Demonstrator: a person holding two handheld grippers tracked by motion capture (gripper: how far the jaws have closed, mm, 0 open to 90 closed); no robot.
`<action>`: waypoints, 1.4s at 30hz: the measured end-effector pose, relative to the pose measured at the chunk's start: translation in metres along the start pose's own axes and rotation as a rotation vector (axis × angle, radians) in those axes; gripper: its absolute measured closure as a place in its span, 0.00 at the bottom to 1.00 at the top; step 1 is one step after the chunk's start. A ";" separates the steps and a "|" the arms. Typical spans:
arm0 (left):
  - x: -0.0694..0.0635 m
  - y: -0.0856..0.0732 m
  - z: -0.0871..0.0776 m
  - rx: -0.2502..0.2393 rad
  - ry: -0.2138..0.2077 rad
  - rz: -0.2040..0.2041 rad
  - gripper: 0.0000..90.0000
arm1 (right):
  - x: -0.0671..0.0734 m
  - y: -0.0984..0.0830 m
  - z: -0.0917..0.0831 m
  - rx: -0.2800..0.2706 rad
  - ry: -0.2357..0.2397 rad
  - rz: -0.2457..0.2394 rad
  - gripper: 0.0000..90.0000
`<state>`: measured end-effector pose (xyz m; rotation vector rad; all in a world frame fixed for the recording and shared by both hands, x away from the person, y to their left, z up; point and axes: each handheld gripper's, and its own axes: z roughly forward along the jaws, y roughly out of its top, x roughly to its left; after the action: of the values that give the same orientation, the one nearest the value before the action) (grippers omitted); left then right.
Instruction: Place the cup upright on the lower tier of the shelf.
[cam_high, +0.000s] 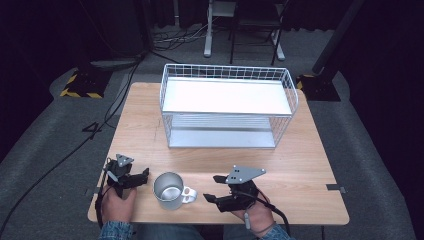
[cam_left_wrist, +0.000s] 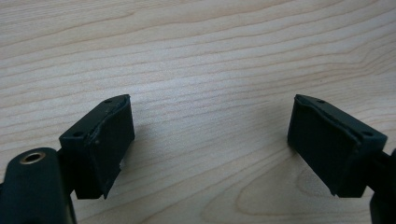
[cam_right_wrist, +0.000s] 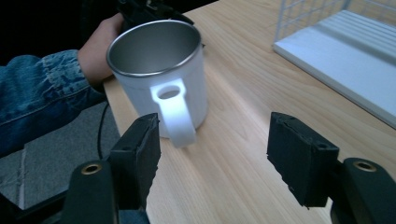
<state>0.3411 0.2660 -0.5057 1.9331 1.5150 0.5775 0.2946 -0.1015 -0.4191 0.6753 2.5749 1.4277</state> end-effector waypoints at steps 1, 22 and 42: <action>0.000 0.000 0.000 0.000 0.000 0.000 0.17 | 0.000 0.000 0.000 0.000 0.000 0.000 0.39; 0.000 0.000 0.000 0.000 0.000 0.000 0.17 | 0.009 0.003 0.053 0.070 0.108 -0.044 0.58; 0.000 0.000 0.000 -0.001 0.003 0.004 0.17 | 0.019 0.008 0.069 0.132 0.077 -0.157 0.79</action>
<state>0.3411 0.2662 -0.5056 1.9357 1.5134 0.5823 0.3024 -0.0358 -0.4481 0.4301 2.7308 1.2697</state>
